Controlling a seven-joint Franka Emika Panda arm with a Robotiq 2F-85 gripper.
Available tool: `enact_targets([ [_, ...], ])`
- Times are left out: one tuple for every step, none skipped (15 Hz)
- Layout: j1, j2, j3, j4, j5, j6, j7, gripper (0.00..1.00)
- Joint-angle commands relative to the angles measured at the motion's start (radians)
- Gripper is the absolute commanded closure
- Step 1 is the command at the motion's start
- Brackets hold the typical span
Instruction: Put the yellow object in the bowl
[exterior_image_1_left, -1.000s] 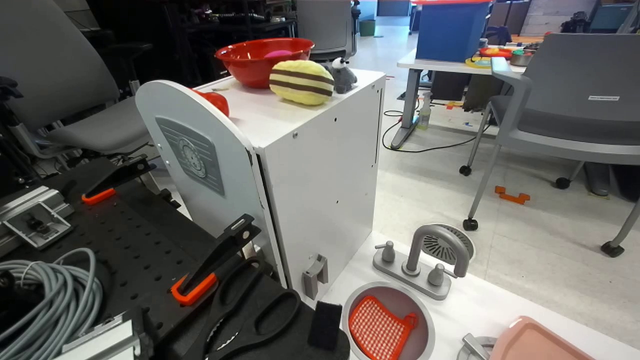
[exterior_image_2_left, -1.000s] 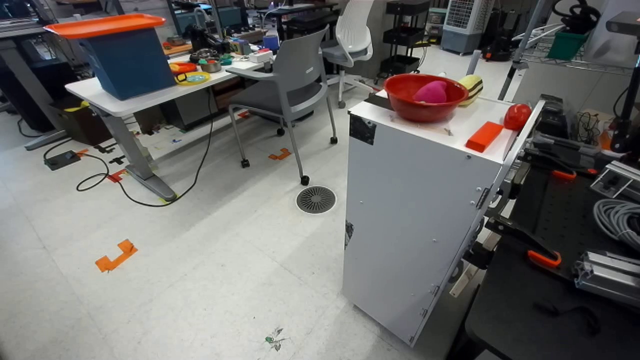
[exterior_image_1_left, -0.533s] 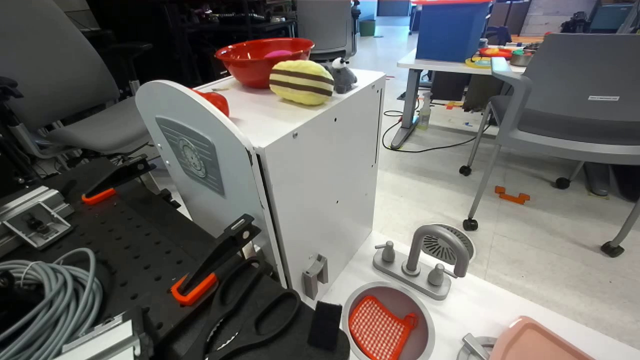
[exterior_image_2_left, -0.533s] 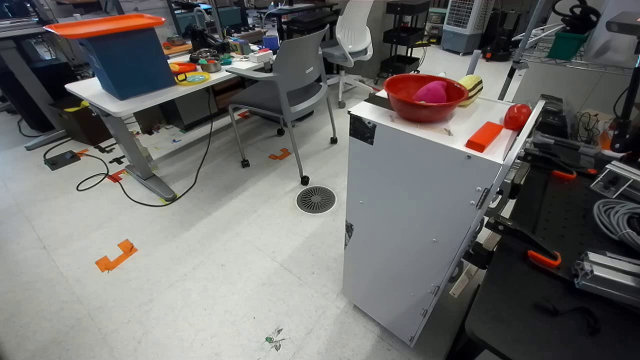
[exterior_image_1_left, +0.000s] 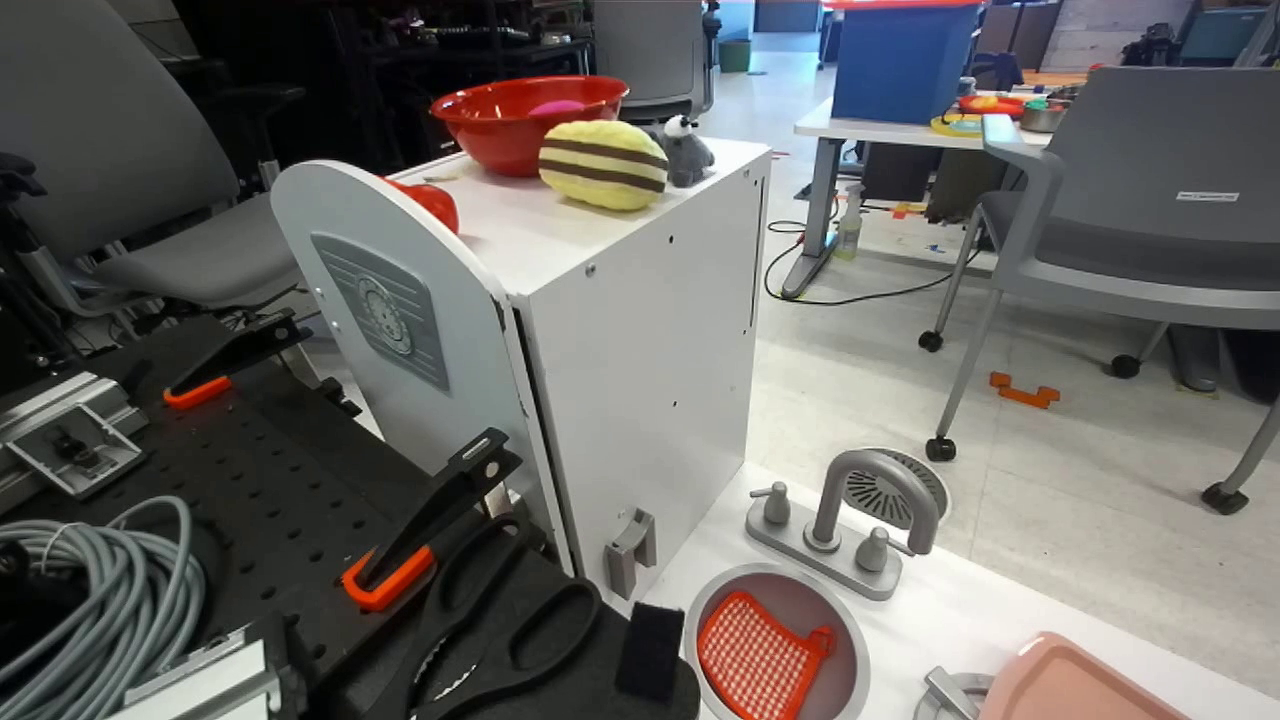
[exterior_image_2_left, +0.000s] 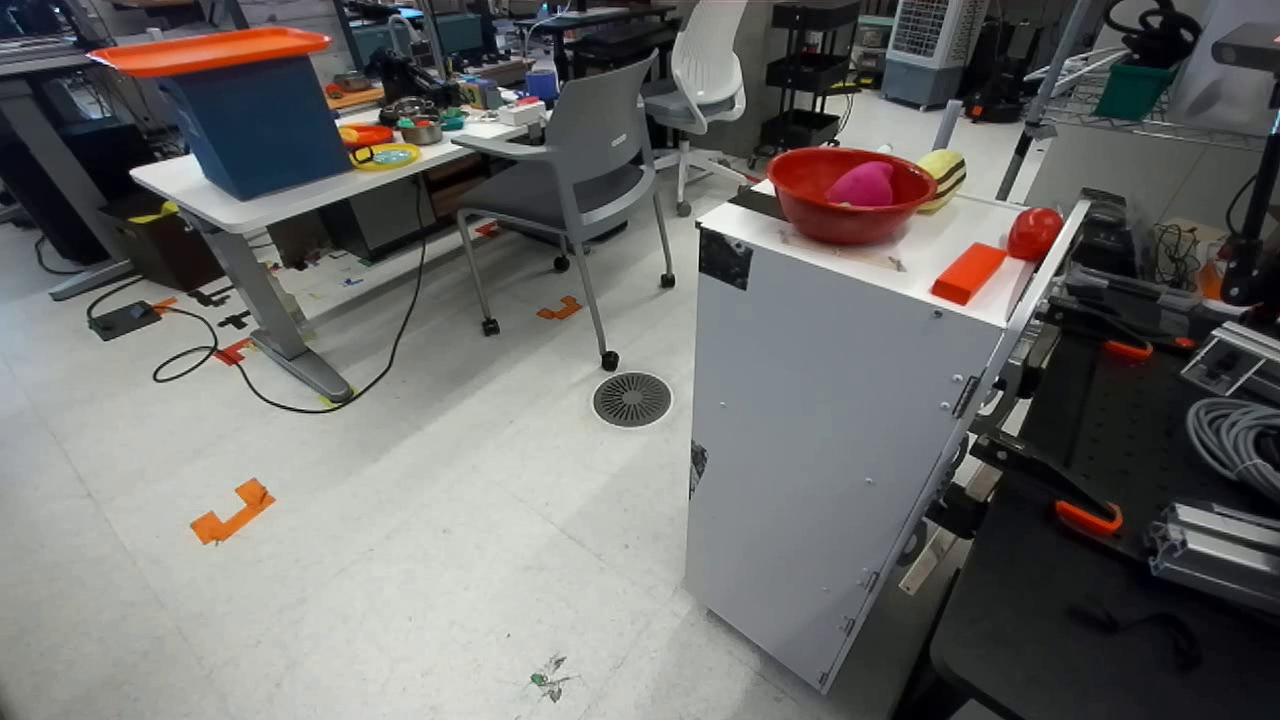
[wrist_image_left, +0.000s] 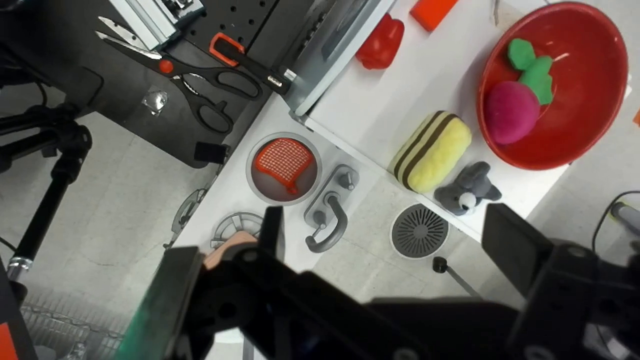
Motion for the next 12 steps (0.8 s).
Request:
enact_targets([
  [0.034,-0.054,-0.058,-0.063,0.01,-0.028,-0.207,0.0],
  [0.04,-0.067,-0.072,-0.076,0.015,-0.037,-0.268,0.0],
  [0.046,-0.083,-0.085,-0.086,0.019,-0.051,-0.326,0.0],
  [0.052,-0.096,-0.096,-0.094,0.015,-0.064,-0.38,0.0],
  [0.056,-0.111,-0.105,-0.1,0.009,-0.078,-0.433,0.0],
  [0.059,-0.12,-0.115,-0.101,0.009,-0.093,-0.476,0.0],
  [0.06,-0.129,-0.123,-0.1,0.009,-0.111,-0.504,0.0],
  [0.059,-0.135,-0.127,-0.096,0.007,-0.128,-0.516,0.0],
  [0.059,-0.142,-0.131,-0.091,0.006,-0.145,-0.531,0.0],
  [0.061,-0.146,-0.136,-0.082,0.009,-0.168,-0.547,0.0],
  [0.067,-0.149,-0.143,-0.071,0.012,-0.195,-0.575,0.0],
  [0.074,-0.147,-0.15,-0.058,0.005,-0.236,-0.612,0.0],
])
